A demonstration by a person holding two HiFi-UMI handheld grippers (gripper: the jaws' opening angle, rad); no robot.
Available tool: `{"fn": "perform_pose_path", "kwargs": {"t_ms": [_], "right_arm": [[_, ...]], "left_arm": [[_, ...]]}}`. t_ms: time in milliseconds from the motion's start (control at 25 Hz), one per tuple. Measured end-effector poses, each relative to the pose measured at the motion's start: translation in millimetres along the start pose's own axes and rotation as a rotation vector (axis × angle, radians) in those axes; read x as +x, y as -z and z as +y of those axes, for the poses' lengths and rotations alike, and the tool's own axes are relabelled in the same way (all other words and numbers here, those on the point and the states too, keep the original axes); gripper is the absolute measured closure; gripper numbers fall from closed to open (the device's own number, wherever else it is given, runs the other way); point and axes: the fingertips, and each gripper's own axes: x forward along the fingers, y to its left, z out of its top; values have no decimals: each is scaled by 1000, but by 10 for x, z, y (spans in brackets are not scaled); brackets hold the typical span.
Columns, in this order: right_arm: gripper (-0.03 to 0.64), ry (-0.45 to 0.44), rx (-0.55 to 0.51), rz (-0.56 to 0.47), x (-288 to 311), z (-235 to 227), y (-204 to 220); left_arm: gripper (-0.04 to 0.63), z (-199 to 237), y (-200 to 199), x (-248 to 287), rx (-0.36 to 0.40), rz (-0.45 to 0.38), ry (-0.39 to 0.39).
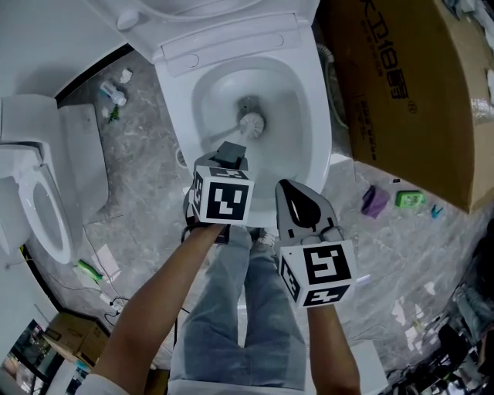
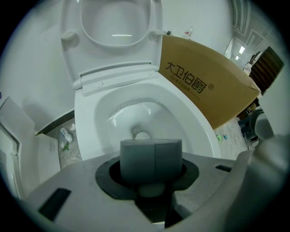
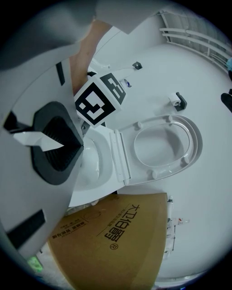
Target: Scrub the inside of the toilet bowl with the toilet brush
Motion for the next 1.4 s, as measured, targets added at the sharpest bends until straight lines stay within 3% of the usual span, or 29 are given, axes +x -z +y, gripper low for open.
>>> {"fn": "perform_pose_path", "kwargs": {"t_ms": [1000, 1400], "right_arm": [[617, -6, -9, -2, -640, 251, -63], [617, -29, -48, -50, -1139, 605, -577]], "left_arm": [[443, -482, 388, -990, -37, -47, 14], [443, -522, 67, -1879, -65, -172, -5]]}}
